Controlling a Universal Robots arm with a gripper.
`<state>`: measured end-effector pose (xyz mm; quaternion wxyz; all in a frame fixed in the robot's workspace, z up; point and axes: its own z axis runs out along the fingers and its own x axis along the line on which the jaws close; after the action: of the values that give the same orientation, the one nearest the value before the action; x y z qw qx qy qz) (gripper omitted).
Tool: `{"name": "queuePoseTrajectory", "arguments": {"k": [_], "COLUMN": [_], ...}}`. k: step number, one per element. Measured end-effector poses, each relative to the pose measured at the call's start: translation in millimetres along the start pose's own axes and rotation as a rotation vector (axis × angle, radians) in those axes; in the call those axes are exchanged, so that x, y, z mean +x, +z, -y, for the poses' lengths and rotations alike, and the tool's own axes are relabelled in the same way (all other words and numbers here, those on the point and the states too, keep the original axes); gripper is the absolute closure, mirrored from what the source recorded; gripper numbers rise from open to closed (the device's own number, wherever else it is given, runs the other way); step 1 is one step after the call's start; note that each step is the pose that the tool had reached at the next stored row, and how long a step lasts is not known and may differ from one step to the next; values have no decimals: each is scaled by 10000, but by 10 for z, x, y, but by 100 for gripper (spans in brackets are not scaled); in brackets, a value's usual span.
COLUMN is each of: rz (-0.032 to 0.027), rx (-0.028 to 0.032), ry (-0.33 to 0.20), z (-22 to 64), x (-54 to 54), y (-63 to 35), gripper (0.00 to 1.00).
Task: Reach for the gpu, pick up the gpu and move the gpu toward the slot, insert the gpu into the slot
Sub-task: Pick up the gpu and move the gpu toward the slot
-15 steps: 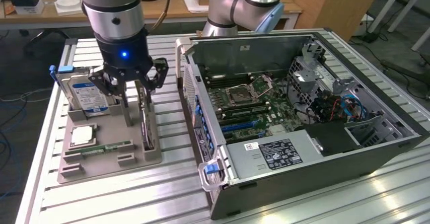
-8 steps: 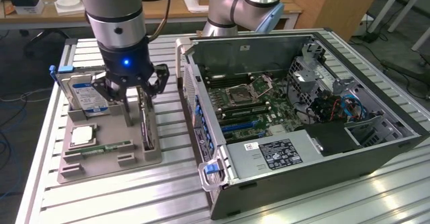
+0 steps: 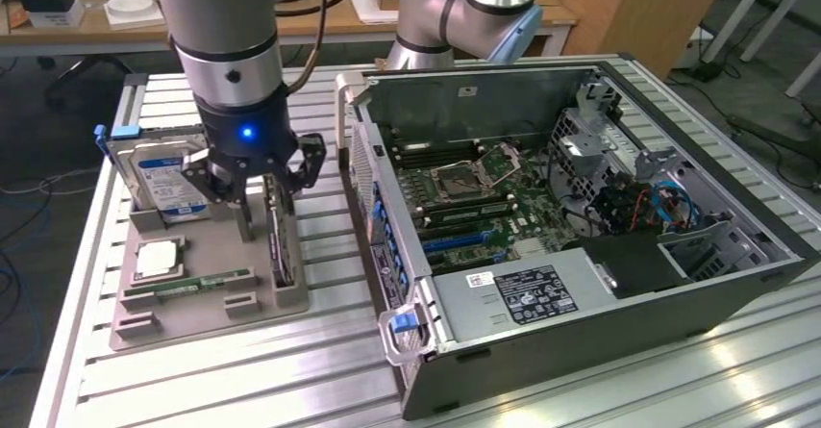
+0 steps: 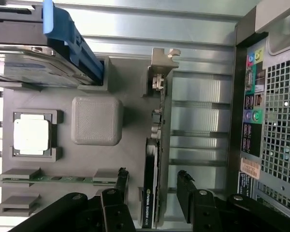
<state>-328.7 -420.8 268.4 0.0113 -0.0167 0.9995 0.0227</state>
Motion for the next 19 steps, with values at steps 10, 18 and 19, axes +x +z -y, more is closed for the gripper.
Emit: {"name": "queuePoseTrajectory", "arguments": {"k": [10,18,19], "rz": [0,-1,0], "rx": [0,1,0], "ry": [0,0,0], "z": [8,15,16], "x": [4,8,8], "y": [181,326,345], "gripper": [47,47,47]}}
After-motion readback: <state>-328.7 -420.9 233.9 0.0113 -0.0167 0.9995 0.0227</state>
